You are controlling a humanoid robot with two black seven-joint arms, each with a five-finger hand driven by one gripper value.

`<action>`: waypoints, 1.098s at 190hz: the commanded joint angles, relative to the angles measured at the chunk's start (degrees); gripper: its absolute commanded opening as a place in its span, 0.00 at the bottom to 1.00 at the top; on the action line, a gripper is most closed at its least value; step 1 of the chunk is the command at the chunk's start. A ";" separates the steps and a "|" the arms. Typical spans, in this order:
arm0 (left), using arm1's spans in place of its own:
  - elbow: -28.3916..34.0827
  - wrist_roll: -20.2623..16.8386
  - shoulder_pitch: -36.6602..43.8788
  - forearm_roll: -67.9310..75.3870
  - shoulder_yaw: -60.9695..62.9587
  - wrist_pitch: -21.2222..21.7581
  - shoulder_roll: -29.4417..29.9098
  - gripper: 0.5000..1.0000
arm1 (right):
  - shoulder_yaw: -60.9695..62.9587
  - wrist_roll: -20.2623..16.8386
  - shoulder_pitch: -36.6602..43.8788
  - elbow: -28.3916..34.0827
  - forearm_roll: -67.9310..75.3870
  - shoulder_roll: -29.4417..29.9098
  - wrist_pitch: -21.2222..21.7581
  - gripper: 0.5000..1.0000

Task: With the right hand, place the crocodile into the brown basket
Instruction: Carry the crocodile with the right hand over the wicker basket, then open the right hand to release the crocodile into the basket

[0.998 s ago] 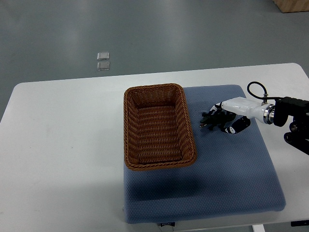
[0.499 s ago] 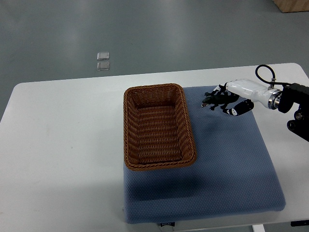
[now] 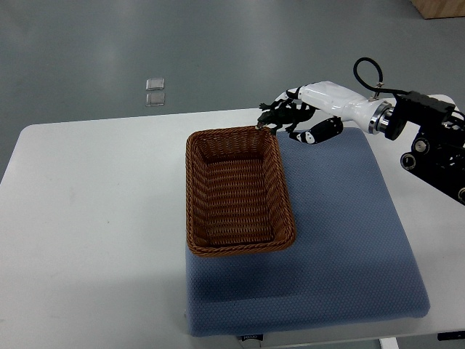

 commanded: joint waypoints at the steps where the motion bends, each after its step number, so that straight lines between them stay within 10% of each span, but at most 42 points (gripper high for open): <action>1: 0.00 0.00 0.01 -0.01 0.00 -0.01 0.00 1.00 | -0.50 0.36 0.03 0.64 -0.11 3.08 0.12 0.15; 209: 0.00 0.00 0.01 -0.01 0.00 -0.01 0.00 1.00 | -4.98 1.68 -4.19 -0.95 -4.68 9.32 -0.06 0.76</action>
